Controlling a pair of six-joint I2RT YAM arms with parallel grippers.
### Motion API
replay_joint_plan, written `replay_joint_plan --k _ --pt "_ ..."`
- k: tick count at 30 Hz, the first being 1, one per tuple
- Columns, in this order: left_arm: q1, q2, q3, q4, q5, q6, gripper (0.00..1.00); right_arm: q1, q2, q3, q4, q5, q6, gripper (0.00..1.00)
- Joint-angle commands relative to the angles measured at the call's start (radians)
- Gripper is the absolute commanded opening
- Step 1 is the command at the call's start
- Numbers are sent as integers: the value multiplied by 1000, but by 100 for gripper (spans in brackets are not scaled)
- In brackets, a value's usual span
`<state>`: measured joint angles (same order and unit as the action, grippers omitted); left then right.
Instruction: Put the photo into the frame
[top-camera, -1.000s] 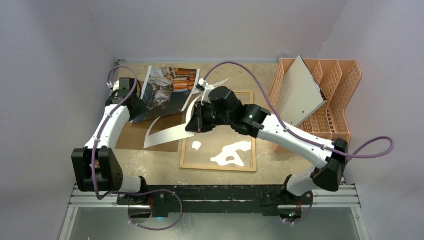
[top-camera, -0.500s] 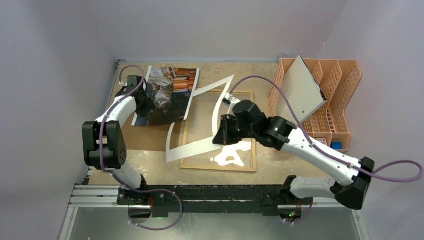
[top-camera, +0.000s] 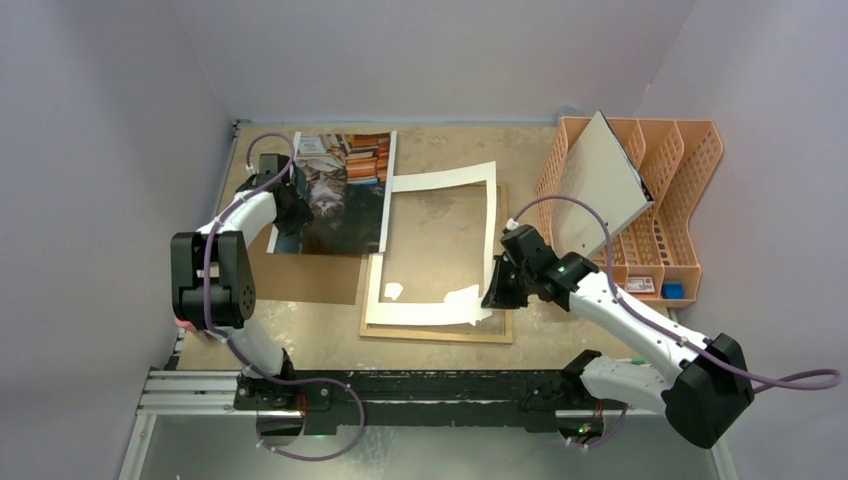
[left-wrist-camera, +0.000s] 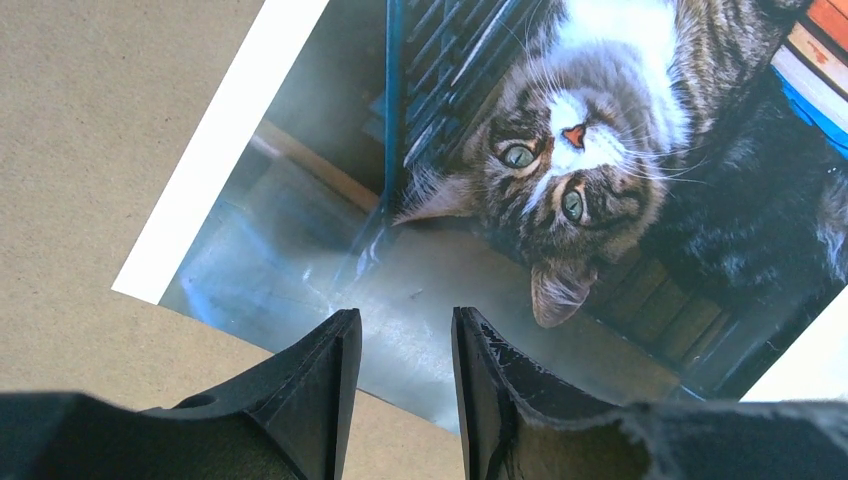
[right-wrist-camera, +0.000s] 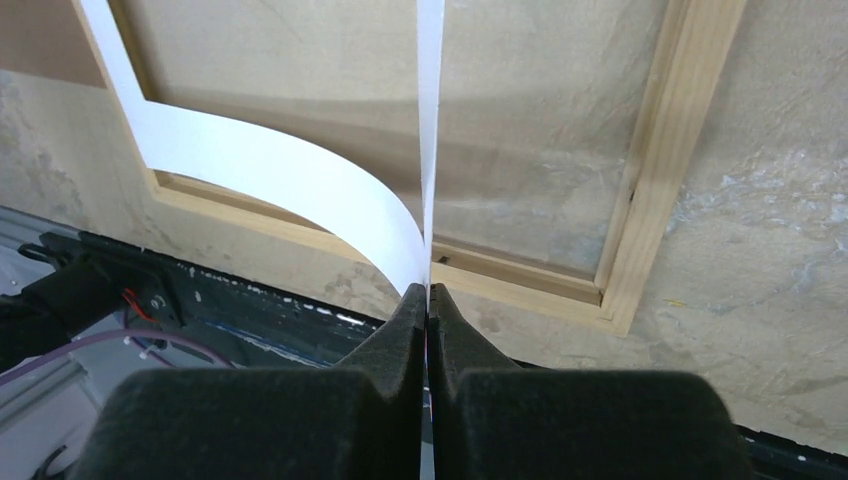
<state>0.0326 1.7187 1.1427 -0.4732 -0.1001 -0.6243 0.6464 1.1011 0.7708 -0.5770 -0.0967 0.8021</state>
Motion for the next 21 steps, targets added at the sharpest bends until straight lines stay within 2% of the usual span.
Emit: replay_joint_plan --k 1,10,21 --pt "10 -11 24 30 4 41 41 -28 -32 -41 5 -14 5 0" --pt "10 23 54 11 -44 57 40 -50 13 -50 -61 -48 -69 0" --pt "9 37 72 6 6 61 40 -49 125 -23 30 -130 -173 0"
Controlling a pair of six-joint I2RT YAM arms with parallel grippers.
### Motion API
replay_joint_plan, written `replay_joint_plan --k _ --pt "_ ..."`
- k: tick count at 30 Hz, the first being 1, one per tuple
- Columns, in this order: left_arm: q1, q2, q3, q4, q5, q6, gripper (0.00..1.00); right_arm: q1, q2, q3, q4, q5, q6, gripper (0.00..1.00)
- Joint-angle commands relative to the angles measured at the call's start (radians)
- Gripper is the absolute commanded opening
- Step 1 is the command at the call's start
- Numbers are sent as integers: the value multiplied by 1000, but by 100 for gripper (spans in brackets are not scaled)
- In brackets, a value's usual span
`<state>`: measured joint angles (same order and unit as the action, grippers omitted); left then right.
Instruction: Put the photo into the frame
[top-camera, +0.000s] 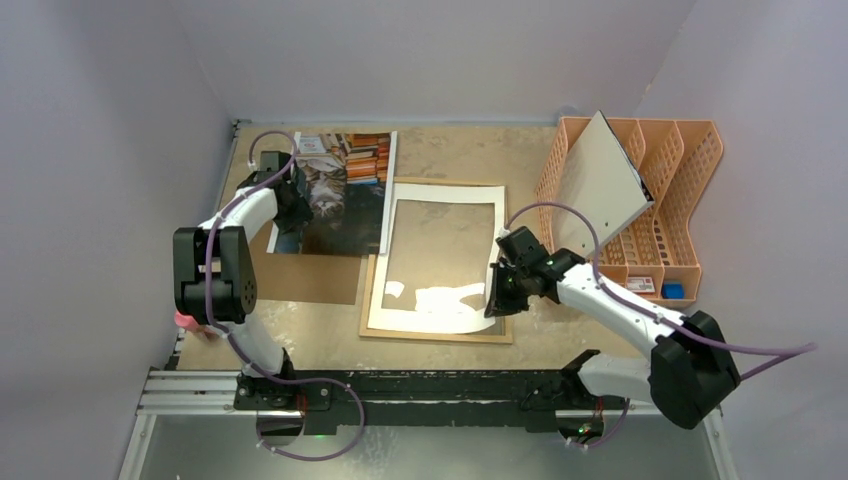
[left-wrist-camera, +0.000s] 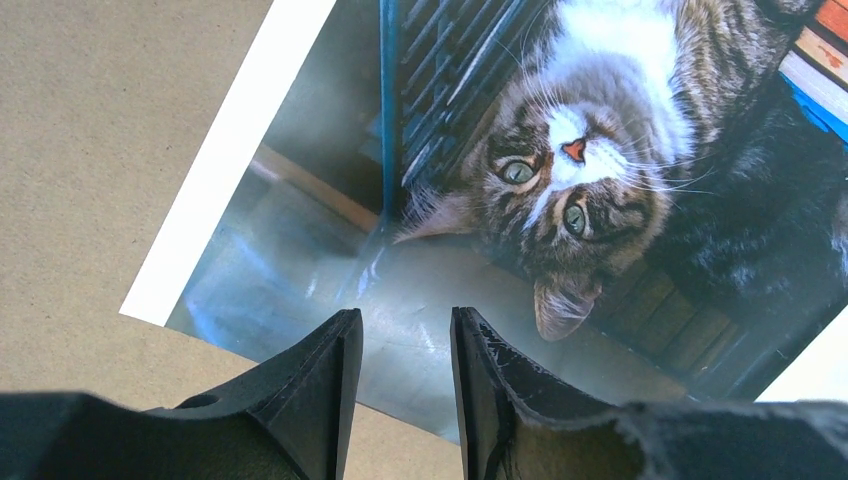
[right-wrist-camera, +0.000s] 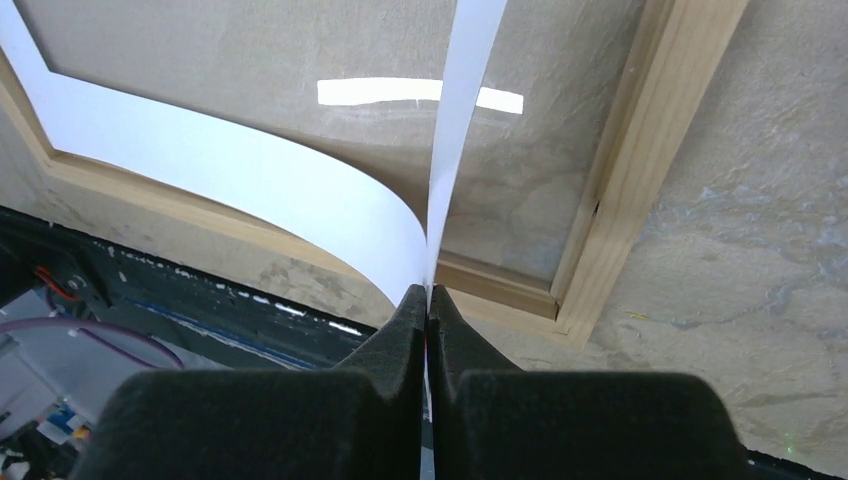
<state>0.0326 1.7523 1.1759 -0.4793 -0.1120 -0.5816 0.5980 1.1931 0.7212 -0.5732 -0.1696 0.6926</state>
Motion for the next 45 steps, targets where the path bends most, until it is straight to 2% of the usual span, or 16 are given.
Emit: replay_joint_plan --k 1,12,18,22,24,29,33,38,41,45 --pt "10 4 38 12 19 19 40 -1 44 28 29 -55 -69 0" --pt "10 -3 38 10 35 23 40 -1 109 70 -8 51 -111 1" --pt "9 -4 41 5 37 23 40 -1 133 83 -32 77 -113 18" --pt "10 -8 41 5 37 22 40 -1 112 95 -77 121 -98 41" --pt "10 -8 39 5 40 19 40 -1 101 103 -85 139 -90 49" --pt "10 -9 39 5 40 16 40 -2 104 112 -93 185 -64 54" --pt "10 -20 39 4 33 13 40 -2 100 133 -134 302 -33 61" --pt "8 -36 40 5 62 7 41 -2 99 185 -95 345 -13 63" --pt "7 -44 41 -2 98 10 45 -1 108 197 -17 300 -10 62" --pt "-6 -70 19 -4 150 27 54 -1 142 177 93 199 -11 58"
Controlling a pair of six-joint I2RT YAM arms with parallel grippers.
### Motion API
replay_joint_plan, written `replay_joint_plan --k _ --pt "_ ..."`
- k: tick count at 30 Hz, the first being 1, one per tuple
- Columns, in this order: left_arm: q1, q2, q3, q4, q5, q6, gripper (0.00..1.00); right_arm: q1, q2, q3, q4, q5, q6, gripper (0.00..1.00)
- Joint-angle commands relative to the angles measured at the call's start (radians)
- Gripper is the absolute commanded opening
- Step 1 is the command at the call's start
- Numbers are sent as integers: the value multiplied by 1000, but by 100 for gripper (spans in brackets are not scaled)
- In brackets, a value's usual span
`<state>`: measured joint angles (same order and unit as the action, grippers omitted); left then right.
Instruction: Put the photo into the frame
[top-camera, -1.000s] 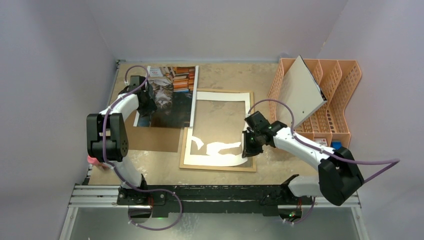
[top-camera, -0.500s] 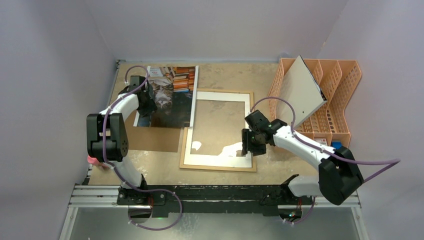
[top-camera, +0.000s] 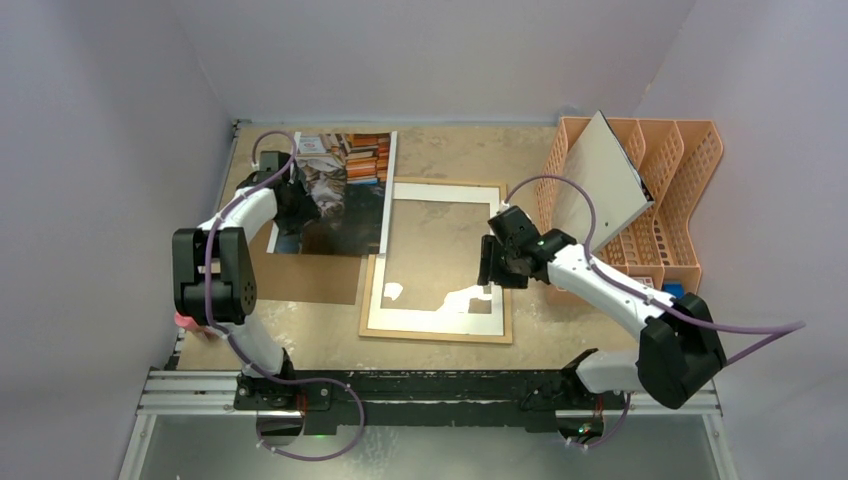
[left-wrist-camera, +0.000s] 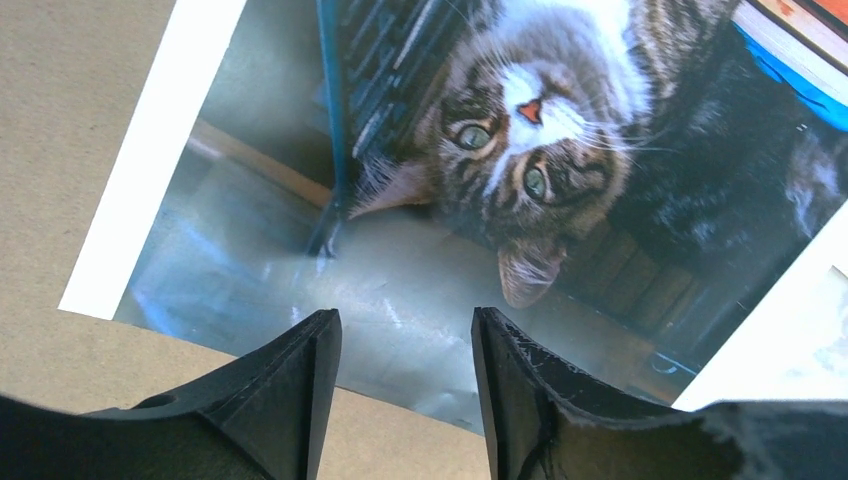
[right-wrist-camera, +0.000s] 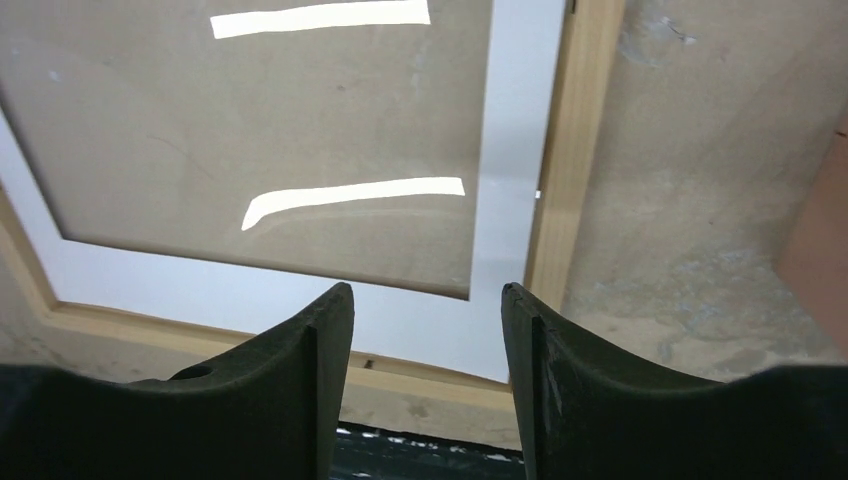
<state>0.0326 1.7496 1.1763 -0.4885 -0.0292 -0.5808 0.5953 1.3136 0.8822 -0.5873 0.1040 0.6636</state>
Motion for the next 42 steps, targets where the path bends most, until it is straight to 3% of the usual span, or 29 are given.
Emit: replay_joint_plan --k 1,8,18,32,42 --pt "-7 -78 9 9 82 30 56 1 33 9 127 -93 19 58" --pt "-9 -87 -68 81 150 44 58 1 118 -9 243 -101 32 57" --pt "-7 35 -38 -43 -231 6 53 0 234 104 390 -120 50 56" --pt "-7 52 -30 -100 -255 3 52 7 622 443 726 -381 143 53" --pt "-7 50 -29 -87 -188 -2 52 62 819 612 734 -436 191 52"
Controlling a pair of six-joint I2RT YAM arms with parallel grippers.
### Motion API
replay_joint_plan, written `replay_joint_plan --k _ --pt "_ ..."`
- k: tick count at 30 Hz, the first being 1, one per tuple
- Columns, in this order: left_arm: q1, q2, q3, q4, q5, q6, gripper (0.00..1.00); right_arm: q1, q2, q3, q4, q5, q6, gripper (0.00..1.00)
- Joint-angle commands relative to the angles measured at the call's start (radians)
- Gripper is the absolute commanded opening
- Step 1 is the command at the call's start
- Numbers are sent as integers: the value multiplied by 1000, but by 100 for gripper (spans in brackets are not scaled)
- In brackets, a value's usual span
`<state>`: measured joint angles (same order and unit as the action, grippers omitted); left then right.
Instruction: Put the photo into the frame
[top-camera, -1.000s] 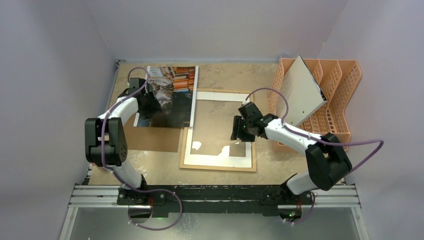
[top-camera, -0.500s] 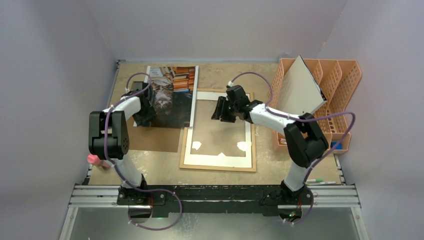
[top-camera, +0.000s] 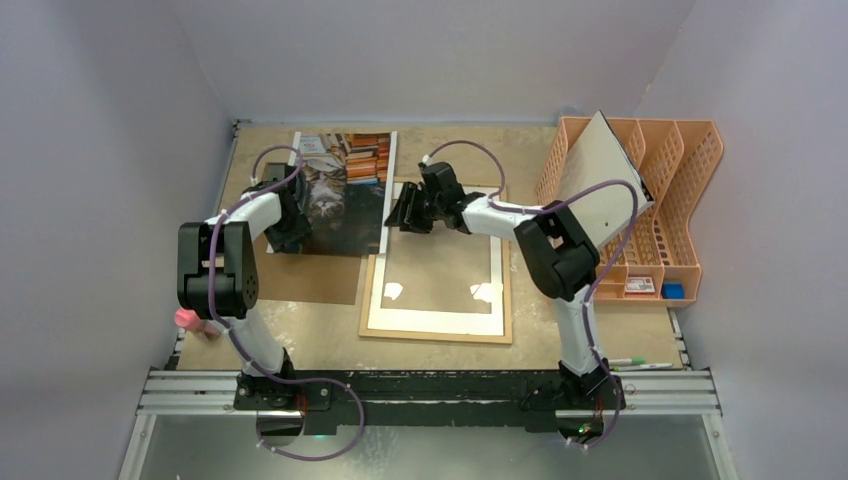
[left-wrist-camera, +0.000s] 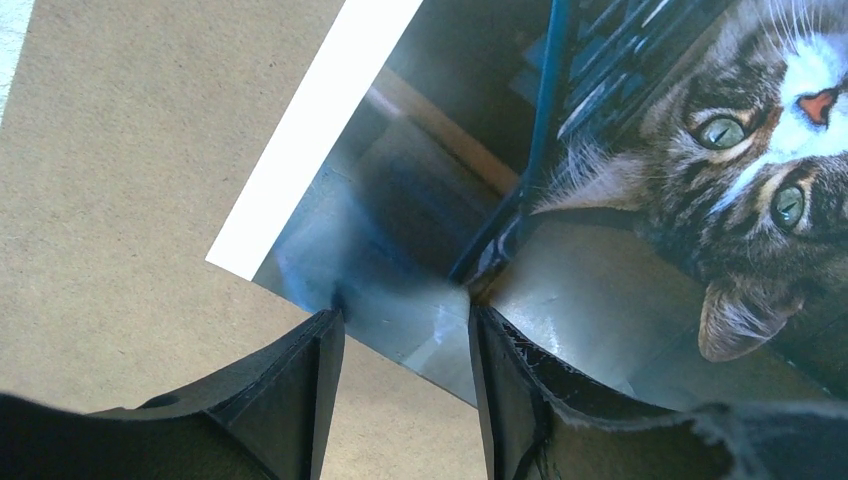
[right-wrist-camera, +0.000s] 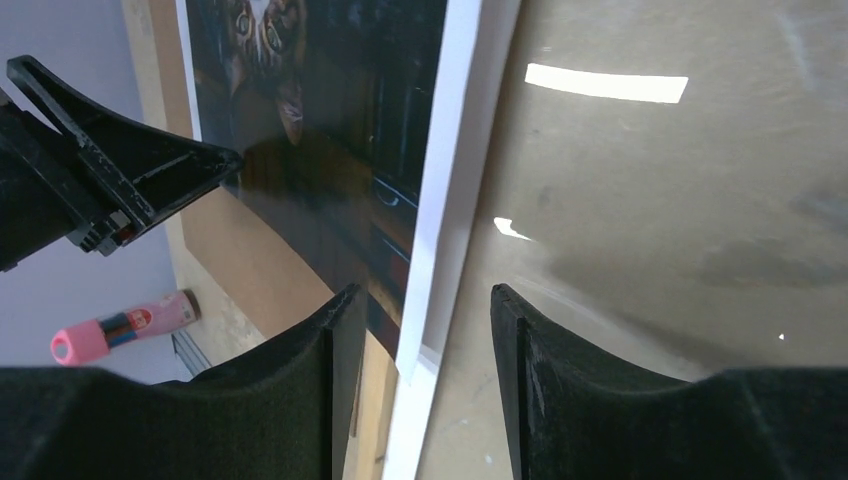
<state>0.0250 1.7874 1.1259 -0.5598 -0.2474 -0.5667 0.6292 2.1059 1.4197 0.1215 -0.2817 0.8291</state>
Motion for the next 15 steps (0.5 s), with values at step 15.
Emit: replay_joint_plan --k 15 --pt "1 15 20 -8 66 -22 51 57 97 139 66 -136 30 41"
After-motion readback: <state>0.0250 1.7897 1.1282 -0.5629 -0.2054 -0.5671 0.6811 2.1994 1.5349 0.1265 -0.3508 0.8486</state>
